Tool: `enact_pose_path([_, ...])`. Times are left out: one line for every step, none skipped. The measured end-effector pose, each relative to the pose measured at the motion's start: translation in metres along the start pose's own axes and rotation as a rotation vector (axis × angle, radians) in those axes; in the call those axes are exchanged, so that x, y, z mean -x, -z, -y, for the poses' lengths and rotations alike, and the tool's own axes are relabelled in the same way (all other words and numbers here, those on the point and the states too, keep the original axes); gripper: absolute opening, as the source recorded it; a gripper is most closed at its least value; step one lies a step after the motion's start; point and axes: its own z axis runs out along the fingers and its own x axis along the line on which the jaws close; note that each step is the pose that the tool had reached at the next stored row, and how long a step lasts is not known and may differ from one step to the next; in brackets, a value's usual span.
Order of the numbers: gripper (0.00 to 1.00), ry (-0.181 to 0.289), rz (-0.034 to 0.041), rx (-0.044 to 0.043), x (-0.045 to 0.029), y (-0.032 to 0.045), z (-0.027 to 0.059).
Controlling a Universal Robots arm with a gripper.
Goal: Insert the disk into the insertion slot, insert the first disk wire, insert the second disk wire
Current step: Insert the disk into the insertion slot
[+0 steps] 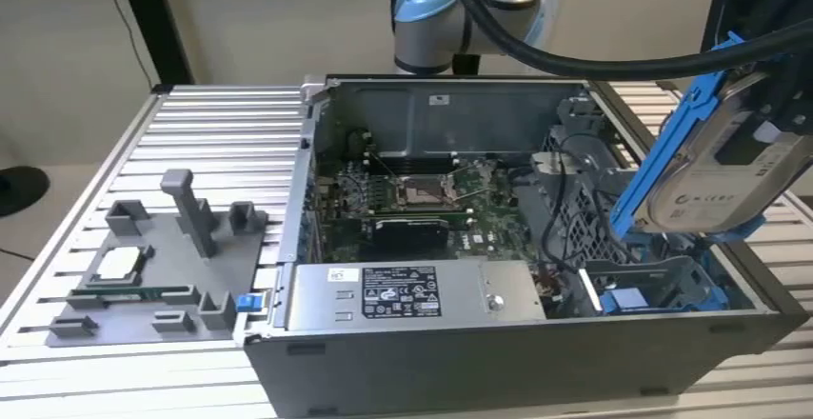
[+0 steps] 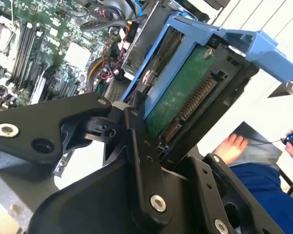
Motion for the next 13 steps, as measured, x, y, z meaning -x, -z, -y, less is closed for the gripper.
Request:
enact_pose_path([0.0, 0.0, 0.0, -0.0004, -0.0003, -0.0012, 0.0001])
enact_pose_path([0.0, 0.0, 0.0, -0.0012, -0.0005, -0.0025, 0.0002])
enact_pose_path([0.0, 0.0, -0.0001, -0.0022, -0.0007, -0.004, 0.0002])
enact_pose_path([0.0, 0.0, 0.0001, -0.0031, -0.001, -0.0057, 0.0002])
enact_pose_path([0.0, 0.0, 0.0002, -0.0042, -0.0014, -0.0072, 0.0003])
enact_pose_path([0.0, 0.0, 0.0002, -0.0054, -0.0018, -0.0087, 0.0004])
enact_pose_path([0.0, 0.0, 0.0004, -0.0059, -0.0023, -0.0103, 0.0004])
enact_pose_path([0.0, 0.0, 0.0013, -0.0063, -0.0028, -0.0116, 0.0005])
enact_pose_path([0.0, 0.0, 0.0025, -0.0064, -0.0035, -0.0127, 0.0005])
enact_pose_path([0.0, 0.0, 0.0045, -0.0065, -0.0042, -0.014, 0.0006])
enact_pose_path([0.0, 0.0, 0.0063, -0.0065, -0.0049, -0.0151, 0.0006])
enact_pose_path([0.0, 0.0, 0.0081, -0.0064, -0.0056, -0.0163, 0.0006])
enact_pose_path([0.0, 0.0, 0.0102, -0.0064, -0.006, -0.0177, 0.0007])
